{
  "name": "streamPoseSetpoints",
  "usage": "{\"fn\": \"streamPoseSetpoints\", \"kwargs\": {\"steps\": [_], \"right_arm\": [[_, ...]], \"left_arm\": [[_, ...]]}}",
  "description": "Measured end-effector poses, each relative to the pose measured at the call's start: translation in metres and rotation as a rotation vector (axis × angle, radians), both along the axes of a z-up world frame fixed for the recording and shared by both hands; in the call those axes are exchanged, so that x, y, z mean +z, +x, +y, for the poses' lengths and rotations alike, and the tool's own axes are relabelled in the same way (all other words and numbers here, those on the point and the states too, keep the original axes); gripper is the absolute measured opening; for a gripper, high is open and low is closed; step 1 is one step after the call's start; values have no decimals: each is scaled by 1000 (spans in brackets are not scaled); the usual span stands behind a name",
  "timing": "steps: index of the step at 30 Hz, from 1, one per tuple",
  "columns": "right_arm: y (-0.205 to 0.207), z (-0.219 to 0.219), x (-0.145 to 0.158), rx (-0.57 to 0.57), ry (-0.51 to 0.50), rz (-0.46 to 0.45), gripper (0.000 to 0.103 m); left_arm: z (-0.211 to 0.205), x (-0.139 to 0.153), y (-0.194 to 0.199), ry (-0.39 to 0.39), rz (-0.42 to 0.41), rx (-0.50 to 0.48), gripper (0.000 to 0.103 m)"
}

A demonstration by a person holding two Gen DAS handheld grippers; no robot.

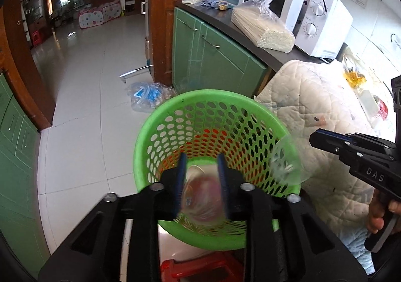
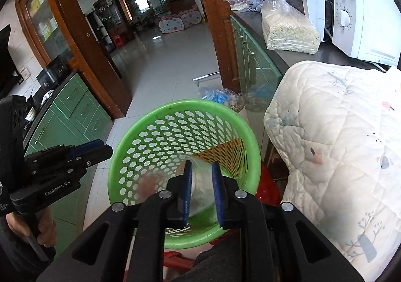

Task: Collect trash
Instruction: 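Carry the red cup to the green basket and open the left tool, then grasp the clear yellow-label bottle with the left tool while the right tool grasps the milk carton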

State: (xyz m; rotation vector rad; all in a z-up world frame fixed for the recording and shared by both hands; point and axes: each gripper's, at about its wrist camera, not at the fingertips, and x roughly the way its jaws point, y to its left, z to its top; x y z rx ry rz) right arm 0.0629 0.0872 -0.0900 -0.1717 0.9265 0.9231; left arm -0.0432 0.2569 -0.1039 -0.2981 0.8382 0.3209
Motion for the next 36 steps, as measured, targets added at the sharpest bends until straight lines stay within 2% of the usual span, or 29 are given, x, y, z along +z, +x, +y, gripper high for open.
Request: {"fn": "streamPoseSetpoints", "kwargs": {"steps": [7,11,13,17,27,36], "right_arm": [[-1,-8,4,-11,16,-7,28],[0,-18,13,-26,24,-33,37],[1,-26,19,-41,34,-45,42],[4,-47,32,-86,56,-68,50],[26,-129,61,-260,76,-148,66],[58,-225,66,-458,38,-187,70]], "left_arm": [[2,6,-1,7,-6,20,47],[-2,13,0,12,-17,13,53],[-6,16,3,17,-22,6,60],[-15,21,12,21,-30,-20,64],[-49,28,43,15,-39,-97,75],[-99,37,80,15,-47,-204,77]]}}
